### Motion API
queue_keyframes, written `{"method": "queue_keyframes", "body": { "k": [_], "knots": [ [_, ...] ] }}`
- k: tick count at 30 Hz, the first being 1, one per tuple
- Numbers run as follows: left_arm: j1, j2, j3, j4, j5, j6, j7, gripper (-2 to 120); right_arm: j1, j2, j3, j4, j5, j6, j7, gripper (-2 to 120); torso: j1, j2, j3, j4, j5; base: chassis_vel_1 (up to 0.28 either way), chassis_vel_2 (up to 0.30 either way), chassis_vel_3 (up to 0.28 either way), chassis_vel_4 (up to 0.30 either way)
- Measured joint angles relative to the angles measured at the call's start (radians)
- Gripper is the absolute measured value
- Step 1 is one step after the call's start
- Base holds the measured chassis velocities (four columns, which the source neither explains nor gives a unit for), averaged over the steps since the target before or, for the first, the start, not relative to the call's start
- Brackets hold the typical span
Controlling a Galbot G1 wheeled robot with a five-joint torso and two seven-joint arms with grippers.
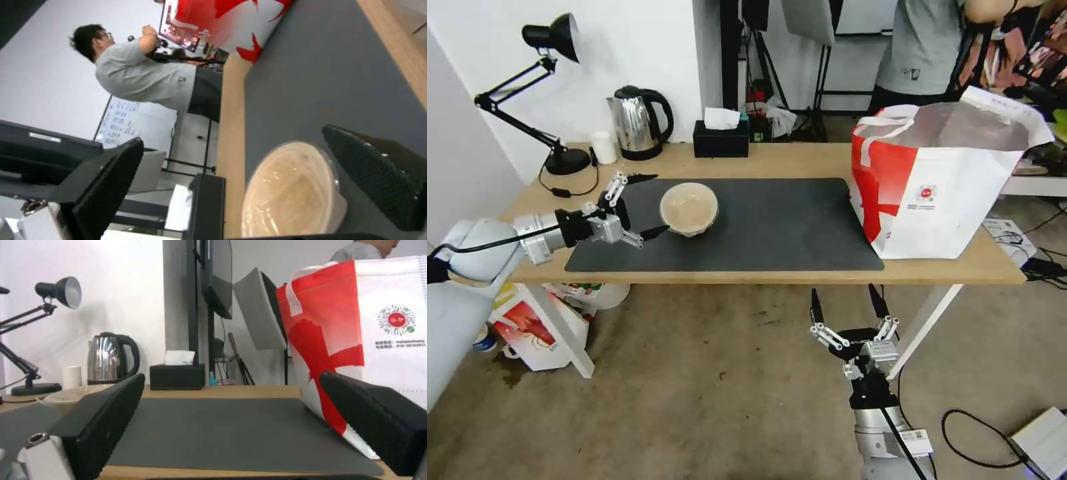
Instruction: Pick up the trash from the table and place it into the takeout bag.
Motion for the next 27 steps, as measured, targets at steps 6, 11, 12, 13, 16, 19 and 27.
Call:
{"method": "queue_keyframes", "body": {
  "k": [6, 11, 12, 13, 16, 19, 27],
  "knots": [
    [-0.008, -0.003, 0.015, 0.014, 0.005, -0.003, 0.007, 100, 0.000, 0.000, 0.000, 0.000, 0.000, 0.000, 0.000, 100, 0.000, 0.000, 0.000, 0.0000, 0.0000, 0.000, 0.000, 0.000, 0.000],
    [-0.029, -0.014, 0.050, 0.030, 0.010, -0.006, 0.018, 100, 0.000, 0.000, 0.000, 0.000, 0.000, 0.000, 0.000, 100, 0.000, 0.000, 0.000, -0.0001, 0.0000, 0.000, 0.000, 0.000, 0.000],
    [-0.038, -0.015, 0.057, 0.035, 0.010, -0.007, 0.025, 100, 0.000, 0.000, 0.000, 0.000, 0.000, 0.000, 0.000, 100, 0.000, 0.000, 0.000, 0.0000, 0.0000, 0.000, 0.000, 0.000, 0.000],
    [-0.048, -0.018, 0.063, 0.041, 0.011, -0.008, 0.031, 100, 0.000, 0.000, 0.000, 0.000, 0.000, 0.000, 0.000, 100, 0.000, 0.000, 0.000, 0.0000, 0.0001, 0.000, 0.000, 0.000, 0.000],
    [-0.068, -0.022, 0.076, 0.050, 0.014, -0.010, 0.037, 100, 0.000, 0.000, 0.000, 0.000, 0.000, 0.000, 0.000, 100, 0.000, 0.000, 0.000, -0.0001, 0.0001, 0.000, 0.000, 0.000, 0.000],
    [-0.083, -0.025, 0.088, 0.057, 0.020, -0.012, 0.038, 100, 0.000, 0.000, 0.000, 0.000, 0.000, 0.000, 0.000, 100, 0.000, 0.000, 0.000, -0.0001, 0.0001, 0.000, 0.000, 0.000, 0.000],
    [-0.133, -0.038, 0.123, 0.084, 0.040, -0.020, 0.042, 100, 0.000, 0.000, 0.000, 0.000, 0.000, 0.000, 0.000, 100, 0.000, 0.000, 0.000, -0.0001, 0.0001, 0.000, 0.000, 0.000, 0.000]
  ]
}}
